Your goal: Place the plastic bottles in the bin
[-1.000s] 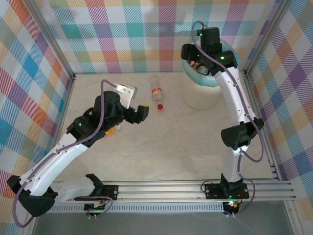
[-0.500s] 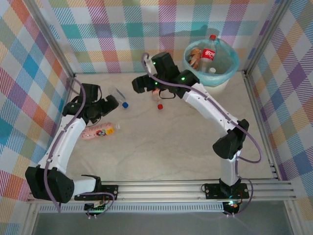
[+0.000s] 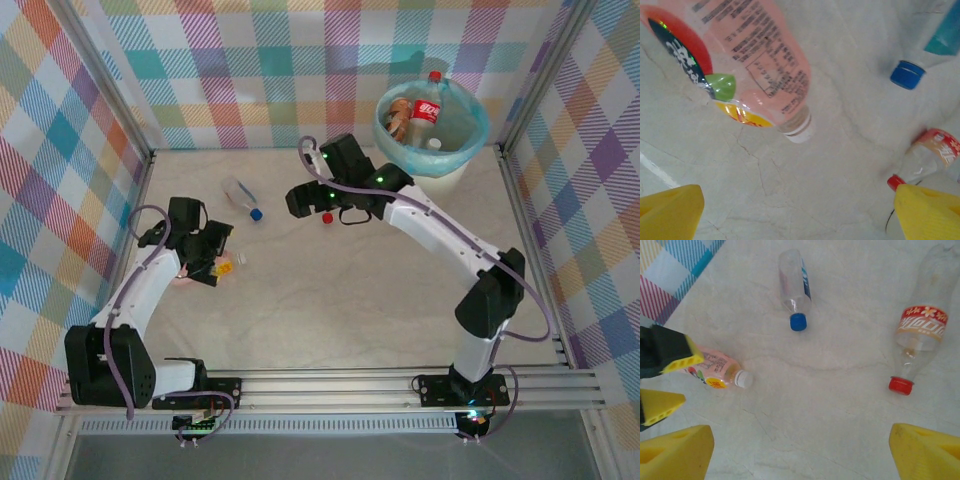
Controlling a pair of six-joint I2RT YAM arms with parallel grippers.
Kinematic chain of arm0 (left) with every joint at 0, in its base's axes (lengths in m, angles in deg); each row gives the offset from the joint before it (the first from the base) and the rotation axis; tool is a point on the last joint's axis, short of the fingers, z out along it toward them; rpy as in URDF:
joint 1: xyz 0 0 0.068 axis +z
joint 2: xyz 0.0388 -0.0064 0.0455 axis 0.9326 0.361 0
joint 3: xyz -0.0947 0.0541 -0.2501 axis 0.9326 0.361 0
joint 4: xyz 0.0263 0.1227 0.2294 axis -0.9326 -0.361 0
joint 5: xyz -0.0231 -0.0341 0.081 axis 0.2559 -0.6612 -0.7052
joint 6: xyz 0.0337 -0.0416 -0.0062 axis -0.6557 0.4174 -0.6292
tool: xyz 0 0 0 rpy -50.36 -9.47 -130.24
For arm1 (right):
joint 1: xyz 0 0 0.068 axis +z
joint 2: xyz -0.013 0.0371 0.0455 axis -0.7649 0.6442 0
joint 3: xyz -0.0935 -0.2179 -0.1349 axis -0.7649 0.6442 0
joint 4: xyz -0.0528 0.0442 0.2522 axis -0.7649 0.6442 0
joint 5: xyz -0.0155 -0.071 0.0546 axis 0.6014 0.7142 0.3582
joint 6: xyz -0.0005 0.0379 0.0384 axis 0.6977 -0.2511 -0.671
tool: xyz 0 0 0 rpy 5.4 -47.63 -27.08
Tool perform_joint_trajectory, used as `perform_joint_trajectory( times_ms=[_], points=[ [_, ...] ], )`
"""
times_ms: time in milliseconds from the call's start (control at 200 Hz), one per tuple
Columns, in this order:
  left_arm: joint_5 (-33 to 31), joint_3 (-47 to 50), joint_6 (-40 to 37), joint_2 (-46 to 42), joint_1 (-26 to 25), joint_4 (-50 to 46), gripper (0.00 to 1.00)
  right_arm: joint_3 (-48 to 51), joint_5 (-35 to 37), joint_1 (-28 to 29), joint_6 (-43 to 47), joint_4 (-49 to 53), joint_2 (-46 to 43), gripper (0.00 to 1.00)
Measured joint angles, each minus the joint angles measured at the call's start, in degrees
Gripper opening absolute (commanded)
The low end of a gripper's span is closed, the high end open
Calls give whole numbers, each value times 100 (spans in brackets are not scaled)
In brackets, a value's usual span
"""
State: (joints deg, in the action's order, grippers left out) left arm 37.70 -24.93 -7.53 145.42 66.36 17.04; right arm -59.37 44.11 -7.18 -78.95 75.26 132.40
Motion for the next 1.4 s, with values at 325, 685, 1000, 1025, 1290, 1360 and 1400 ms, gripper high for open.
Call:
perform_joint_trajectory(
  times_ms=[325,685,1000,1025,1290,1360,1400],
  points=[
    [188,-15,431,1261,0,306,97,205,105,0,17,-72,-243,94],
    [186,-251,-20,2304,0,623,71,466,302,0,44,-44,-289,94],
    [-199,-129,-542,2015,0,557,57,584,426,0,131,-20,-376,94],
    [-275,-125,-612,1930,0,511,56,584,428,0,142,-20,-378,94],
    [-1255,-557,-2262,306,-35,0,58,472,428,0,168,87,-387,94],
    [-1259,-774,-2983,-223,-70,55,56,428,426,0,186,83,-433,94],
    [-1167,-852,-3432,-546,-111,153,54,426,415,-7,188,85,-494,94]
  ],
)
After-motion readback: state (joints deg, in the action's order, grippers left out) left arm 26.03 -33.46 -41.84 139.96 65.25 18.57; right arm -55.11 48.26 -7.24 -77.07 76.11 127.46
